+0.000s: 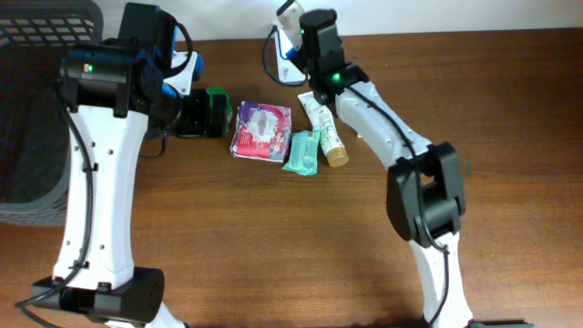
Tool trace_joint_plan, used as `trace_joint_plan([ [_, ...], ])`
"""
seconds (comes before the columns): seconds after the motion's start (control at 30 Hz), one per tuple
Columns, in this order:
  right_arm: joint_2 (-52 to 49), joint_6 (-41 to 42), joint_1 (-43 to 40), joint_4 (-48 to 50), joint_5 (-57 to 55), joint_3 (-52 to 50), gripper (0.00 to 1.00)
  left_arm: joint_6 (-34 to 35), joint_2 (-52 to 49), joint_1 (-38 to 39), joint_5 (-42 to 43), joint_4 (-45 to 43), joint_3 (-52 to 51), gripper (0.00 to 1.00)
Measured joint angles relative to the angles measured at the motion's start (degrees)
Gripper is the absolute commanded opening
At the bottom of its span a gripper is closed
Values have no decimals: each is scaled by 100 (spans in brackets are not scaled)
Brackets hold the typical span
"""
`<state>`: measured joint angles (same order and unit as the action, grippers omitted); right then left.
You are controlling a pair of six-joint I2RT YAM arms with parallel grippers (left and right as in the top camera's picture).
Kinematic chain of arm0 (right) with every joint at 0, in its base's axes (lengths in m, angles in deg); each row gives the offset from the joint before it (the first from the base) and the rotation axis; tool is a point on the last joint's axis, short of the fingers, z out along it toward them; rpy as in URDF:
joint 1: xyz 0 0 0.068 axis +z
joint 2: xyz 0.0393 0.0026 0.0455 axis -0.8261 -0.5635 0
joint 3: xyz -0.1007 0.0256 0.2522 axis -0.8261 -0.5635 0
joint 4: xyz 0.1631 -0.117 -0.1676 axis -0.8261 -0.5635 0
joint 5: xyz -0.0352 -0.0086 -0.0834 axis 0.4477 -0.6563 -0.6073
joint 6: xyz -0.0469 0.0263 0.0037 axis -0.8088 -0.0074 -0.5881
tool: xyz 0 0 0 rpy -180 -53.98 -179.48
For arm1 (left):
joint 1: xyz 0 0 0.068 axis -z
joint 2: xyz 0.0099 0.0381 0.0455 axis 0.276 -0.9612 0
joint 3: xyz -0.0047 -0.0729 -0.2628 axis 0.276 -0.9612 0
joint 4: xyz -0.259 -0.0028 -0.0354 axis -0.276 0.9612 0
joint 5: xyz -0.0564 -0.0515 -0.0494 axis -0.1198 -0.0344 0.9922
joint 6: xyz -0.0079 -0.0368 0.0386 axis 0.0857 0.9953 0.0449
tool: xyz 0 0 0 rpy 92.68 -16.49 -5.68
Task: Scan the item barcode
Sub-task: 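Hold the orange pack at the scanner window, then carry it right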
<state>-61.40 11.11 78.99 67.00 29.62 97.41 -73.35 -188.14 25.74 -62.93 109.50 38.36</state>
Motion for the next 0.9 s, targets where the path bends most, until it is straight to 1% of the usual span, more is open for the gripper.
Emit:
trace_joint_plan([
  [0.03,-186,-74,9,557,4,-13,4,0,0,0,0,-7,0,99],
  [0.07,-289,-127,17,881,11,-15,4,0,0,0,0,-7,0,99],
  [0.1,-361,-140,17,1003,20,-13,4,0,0,0,0,-9,0,99],
  [0.27,-527,-144,17,887,20,-13,4,0,0,0,0,-4,0,99],
  [0.33,-527,57,-7,802,-26,-13,4,0,0,0,0,-7,0,99],
  [0.4,-527,732,-79,372,-107,39,4,0,0,0,0,-4,0,99],
  [0.47,-518,1427,-321,-87,-81,122,4,0,0,0,2,-2,0,99],
  [0.53,-332,1952,-734,-715,-24,162,4,0,0,0,0,-2,0,99],
  [0.63,376,2723,-1692,-2009,17,254,4,0,0,0,0,-2,0,99],
  [0.67,708,3016,-2201,-2656,116,286,4,0,0,0,0,-9,0,99],
  [0.7,898,3195,-2651,-2885,155,310,4,0,0,0,0,-9,0,99],
  [0.8,935,3445,-3888,-4227,577,407,4,0,0,0,0,-2,0,99],
  [0.87,752,3508,-4704,-4612,728,396,4,0,0,0,2,-7,0,99],
  [0.9,684,3539,-4924,-4629,765,396,4,0,0,0,0,-2,0,99],
])
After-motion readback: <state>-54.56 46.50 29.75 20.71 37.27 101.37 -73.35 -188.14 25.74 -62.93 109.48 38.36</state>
